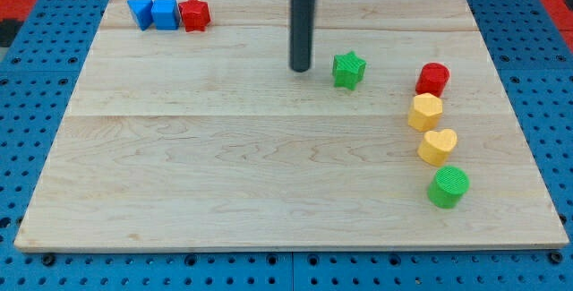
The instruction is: Place the green star above the red circle
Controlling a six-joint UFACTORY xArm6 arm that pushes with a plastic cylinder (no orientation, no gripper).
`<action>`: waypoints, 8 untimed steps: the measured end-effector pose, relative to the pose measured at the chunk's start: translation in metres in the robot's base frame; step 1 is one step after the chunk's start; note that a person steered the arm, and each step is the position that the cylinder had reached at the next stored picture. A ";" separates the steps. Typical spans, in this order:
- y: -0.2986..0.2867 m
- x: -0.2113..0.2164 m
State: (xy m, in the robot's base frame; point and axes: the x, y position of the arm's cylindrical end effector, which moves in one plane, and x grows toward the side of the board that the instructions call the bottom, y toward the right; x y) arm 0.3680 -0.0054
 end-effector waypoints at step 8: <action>0.132 -0.044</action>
State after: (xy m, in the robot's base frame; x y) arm 0.3244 0.1269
